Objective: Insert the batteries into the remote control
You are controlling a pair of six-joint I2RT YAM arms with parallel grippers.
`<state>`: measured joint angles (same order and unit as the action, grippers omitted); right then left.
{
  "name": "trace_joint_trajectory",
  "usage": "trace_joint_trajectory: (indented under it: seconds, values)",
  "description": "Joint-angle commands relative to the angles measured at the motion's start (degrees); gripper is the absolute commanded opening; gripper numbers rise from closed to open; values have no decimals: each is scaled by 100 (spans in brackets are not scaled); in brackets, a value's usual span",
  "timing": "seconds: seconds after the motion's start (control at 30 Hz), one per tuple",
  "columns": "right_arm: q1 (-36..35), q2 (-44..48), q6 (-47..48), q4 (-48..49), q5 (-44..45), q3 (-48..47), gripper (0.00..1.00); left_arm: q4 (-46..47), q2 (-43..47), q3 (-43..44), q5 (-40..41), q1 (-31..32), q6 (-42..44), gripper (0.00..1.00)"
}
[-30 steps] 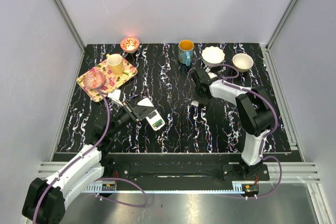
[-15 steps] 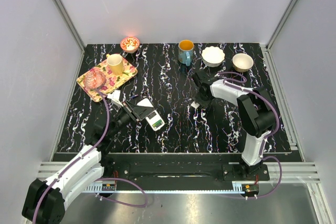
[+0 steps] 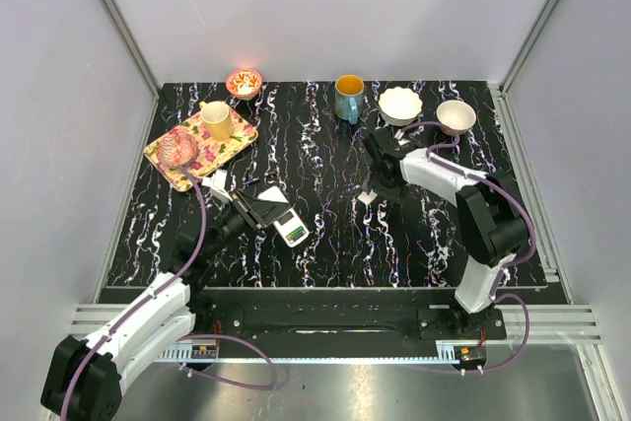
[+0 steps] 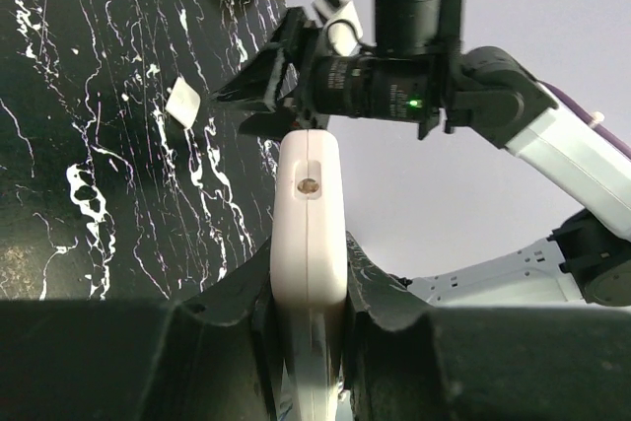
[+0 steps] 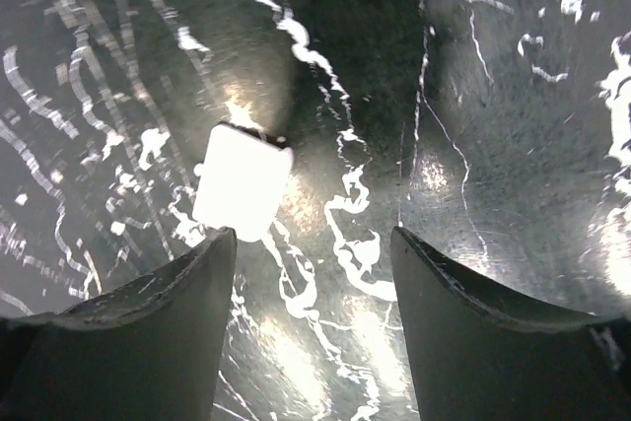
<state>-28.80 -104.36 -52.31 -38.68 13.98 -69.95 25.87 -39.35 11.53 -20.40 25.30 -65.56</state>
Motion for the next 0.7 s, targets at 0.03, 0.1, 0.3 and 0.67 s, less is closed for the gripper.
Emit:
trace_joint_trajectory:
  seconds: [0.03,0.1,0.3,0.67]
  values:
    - [-56,1073,2439,1173,-226,392,70,156,138,227,151,28,140,0]
    - [-56,1207,3031,1668,-630,587,72,164,138,183,142,36,166,0]
    - [-56,838,5089,2031,-1775,597,83,313,121,121,11,28,166,0]
    - [-65,258,6075,1785,-1740,272,90,533,-37,165,-210,107,263,0]
